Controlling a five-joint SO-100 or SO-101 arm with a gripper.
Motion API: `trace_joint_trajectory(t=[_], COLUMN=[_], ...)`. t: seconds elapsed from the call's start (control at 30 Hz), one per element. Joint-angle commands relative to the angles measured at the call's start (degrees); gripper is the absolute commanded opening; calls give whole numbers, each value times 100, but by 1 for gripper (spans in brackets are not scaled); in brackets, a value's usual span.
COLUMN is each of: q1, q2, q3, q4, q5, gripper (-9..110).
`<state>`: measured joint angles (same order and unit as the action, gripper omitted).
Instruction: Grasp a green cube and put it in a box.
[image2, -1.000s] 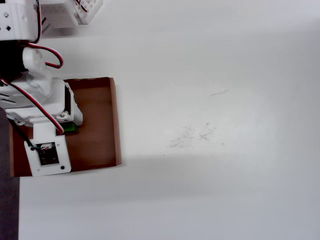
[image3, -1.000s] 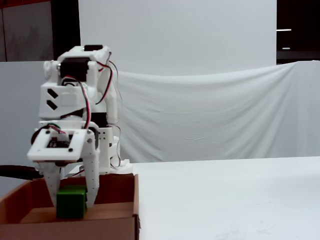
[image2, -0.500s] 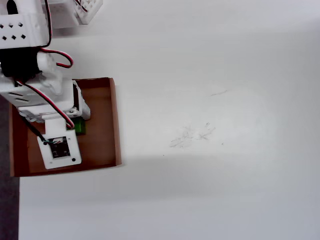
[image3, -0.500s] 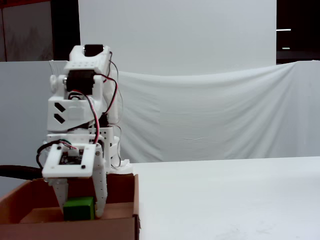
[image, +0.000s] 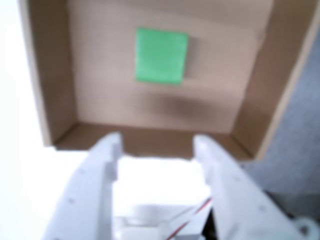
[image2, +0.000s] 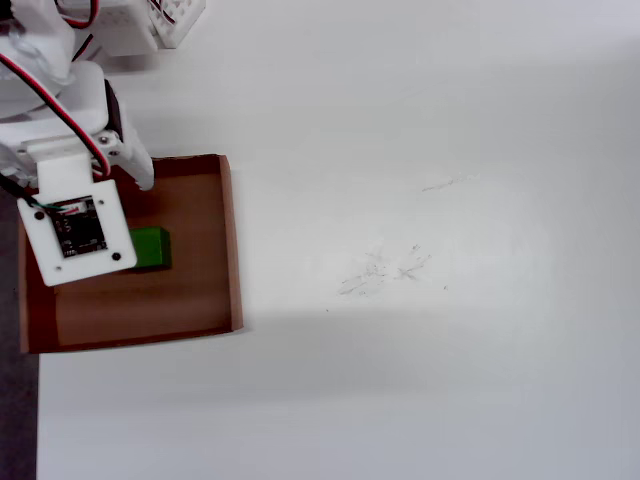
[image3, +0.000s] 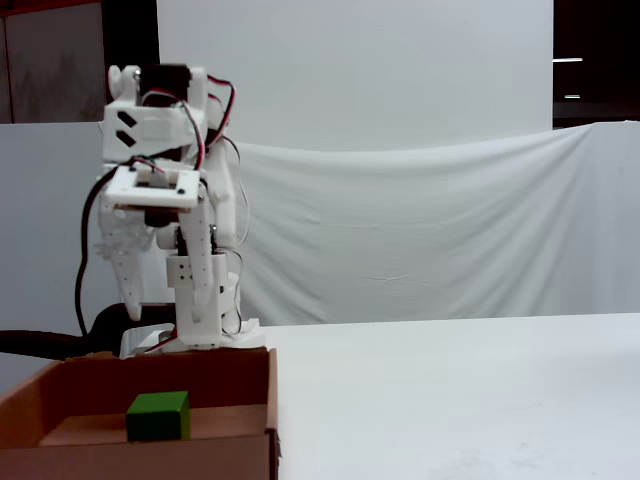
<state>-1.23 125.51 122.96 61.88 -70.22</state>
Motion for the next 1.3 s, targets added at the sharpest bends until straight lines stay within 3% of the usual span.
trace_joint_trajectory(t=[0.0,0.2,0.67,1.27], q1=[62,132,211,246], q2=[536,2021,4605,5695], q3=[132,1564,4131,4720], q4=[79,255,694,809], q5=[-396,-1046,-1459,-1415], gripper=[19,17,11,11])
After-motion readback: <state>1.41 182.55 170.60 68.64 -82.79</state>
